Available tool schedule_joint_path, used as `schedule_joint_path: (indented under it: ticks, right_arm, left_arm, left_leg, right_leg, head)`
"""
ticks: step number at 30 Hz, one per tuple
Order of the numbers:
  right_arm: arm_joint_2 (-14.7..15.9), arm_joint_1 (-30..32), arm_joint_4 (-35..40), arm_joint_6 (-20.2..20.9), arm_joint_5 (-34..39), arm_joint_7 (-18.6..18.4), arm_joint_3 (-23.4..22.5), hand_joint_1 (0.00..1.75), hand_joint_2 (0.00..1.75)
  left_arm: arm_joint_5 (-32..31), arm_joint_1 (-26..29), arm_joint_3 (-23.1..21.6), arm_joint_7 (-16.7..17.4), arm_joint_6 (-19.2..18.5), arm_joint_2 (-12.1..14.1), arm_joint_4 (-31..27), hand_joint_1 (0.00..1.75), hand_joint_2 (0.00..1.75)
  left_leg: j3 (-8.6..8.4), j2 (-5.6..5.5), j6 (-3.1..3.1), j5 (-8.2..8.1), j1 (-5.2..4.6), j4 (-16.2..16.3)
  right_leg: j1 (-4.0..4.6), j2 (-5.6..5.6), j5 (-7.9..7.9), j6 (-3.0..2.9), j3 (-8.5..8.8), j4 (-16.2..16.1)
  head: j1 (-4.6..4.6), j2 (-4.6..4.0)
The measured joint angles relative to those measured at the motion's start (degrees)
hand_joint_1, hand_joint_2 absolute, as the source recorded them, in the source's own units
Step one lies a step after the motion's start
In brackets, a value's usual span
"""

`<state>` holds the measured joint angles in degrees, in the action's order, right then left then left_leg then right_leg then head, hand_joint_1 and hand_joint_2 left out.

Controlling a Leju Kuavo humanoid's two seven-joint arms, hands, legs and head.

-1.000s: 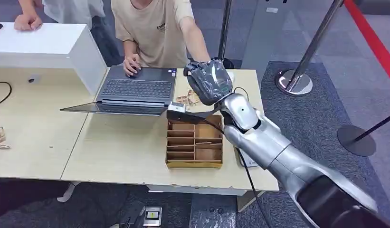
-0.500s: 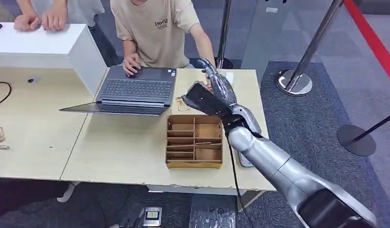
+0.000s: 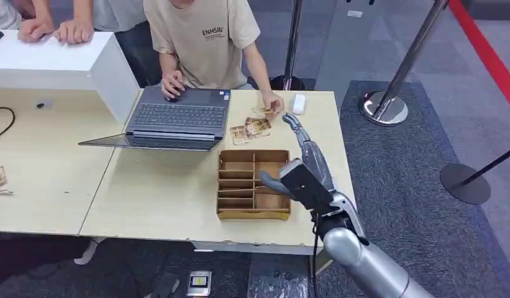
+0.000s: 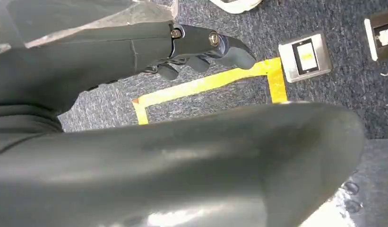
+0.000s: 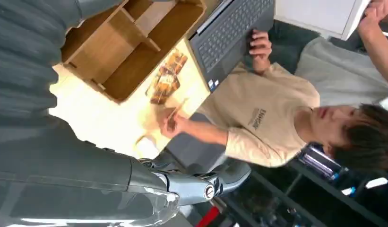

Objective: Pass the card to the sensor for recognition and then transmit it.

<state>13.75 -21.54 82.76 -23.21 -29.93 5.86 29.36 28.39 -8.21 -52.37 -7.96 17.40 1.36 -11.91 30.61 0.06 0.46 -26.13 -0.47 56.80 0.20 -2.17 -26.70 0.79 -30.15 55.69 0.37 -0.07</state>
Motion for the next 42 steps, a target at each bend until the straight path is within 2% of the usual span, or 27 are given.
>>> schedule_joint_path:
  ticks: [7,15,22,26,42]
  right_arm:
    - [0.7,3.7,2.5,-3.2,-11.4,-1.9,-0.3,0.00,1.75]
    - [1.2,3.9,2.5,-2.6,-24.9,-6.3,1.0,0.00,1.75]
    - [1.3,3.8,1.8,-1.2,-26.7,-7.0,2.8,0.00,1.75]
    - [1.4,3.1,0.4,1.2,-27.9,-7.3,4.1,0.00,1.75]
    - [0.7,-1.1,-6.8,2.6,-26.2,-6.6,8.0,0.00,1.75]
  left_arm:
    - [0.0,0.1,0.1,0.1,0.4,0.0,0.0,0.00,0.00]
    - [0.0,0.0,0.2,0.8,0.4,0.1,0.0,0.00,0.00]
    - [0.0,0.0,0.5,1.0,0.4,0.2,0.0,0.00,0.00]
    - [-0.1,-0.1,0.5,1.2,0.4,0.2,0.0,0.00,0.00]
    - [-0.8,-0.8,0.5,1.5,0.2,0.2,0.0,0.00,0.00]
  left_leg:
    - [0.00,0.01,0.00,0.01,0.00,0.0]
    - [0.01,0.00,0.00,0.01,0.00,0.0]
    - [0.01,0.00,0.00,0.01,0.00,0.0]
    - [0.01,0.00,0.00,0.01,0.00,0.0]
    - [0.01,0.00,0.00,0.02,0.00,0.0]
  right_leg:
    - [0.00,0.00,0.01,0.00,0.00,0.0]
    - [0.00,0.00,0.00,0.00,0.00,0.0]
    - [0.00,0.00,0.00,0.00,0.01,0.0]
    - [0.00,-0.01,0.00,0.00,0.02,0.0]
    - [0.00,-0.01,0.01,0.00,0.03,0.0]
  head:
    - [0.00,0.00]
    - [0.00,0.00]
    - [0.00,0.00]
    - [0.00,0.00]
    - [0.00,0.00]
